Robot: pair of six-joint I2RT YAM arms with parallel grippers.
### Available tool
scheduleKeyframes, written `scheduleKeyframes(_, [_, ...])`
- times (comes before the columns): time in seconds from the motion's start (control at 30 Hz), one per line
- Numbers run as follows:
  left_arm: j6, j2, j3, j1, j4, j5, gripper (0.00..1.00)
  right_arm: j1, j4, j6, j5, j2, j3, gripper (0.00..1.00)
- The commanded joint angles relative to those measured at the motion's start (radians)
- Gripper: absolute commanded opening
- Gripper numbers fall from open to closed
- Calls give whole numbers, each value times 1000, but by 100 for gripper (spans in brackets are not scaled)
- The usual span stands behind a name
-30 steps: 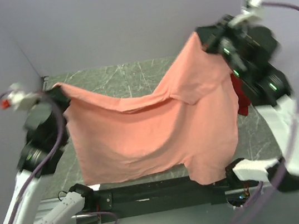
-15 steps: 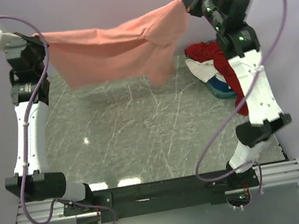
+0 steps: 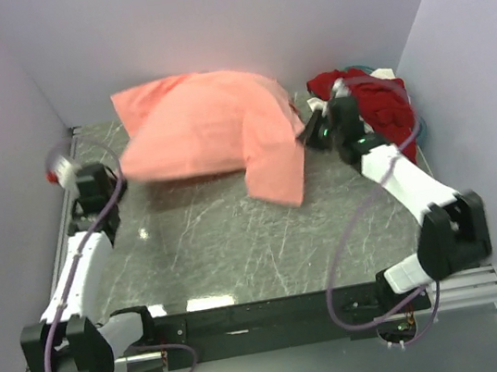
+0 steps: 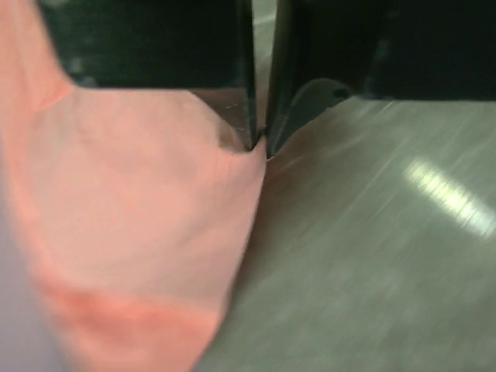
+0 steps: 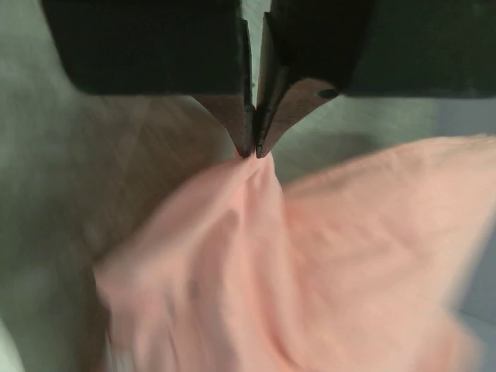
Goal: Fold and stack the t-shirts
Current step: Flatten the tshirt out
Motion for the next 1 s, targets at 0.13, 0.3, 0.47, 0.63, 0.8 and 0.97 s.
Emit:
scheduleKeyframes(0.13, [-154, 16, -353, 14, 77, 70, 40, -7, -8, -23, 49, 110, -222, 51])
scheduleKeyframes(0.3, [-172, -42, -444, 13, 71, 20, 53, 32, 14, -11, 111, -18, -380, 57])
scheduleKeyframes(0.47, [-203, -68, -425, 13, 6, -78, 59, 247, 17, 36, 238, -71, -432, 58])
scheduleKeyframes(0.63, [-203, -6, -361, 19, -10, -109, 65, 374, 5, 69, 315, 23, -391, 58])
scheduleKeyframes(0.8, [-217, 80, -281, 28, -11, -131, 65, 489, -40, 58, 444, 148, -296, 60])
scheduleKeyframes(0.97, [-224, 146, -231, 50, -13, -158, 65, 533, -72, 52, 492, 219, -271, 62])
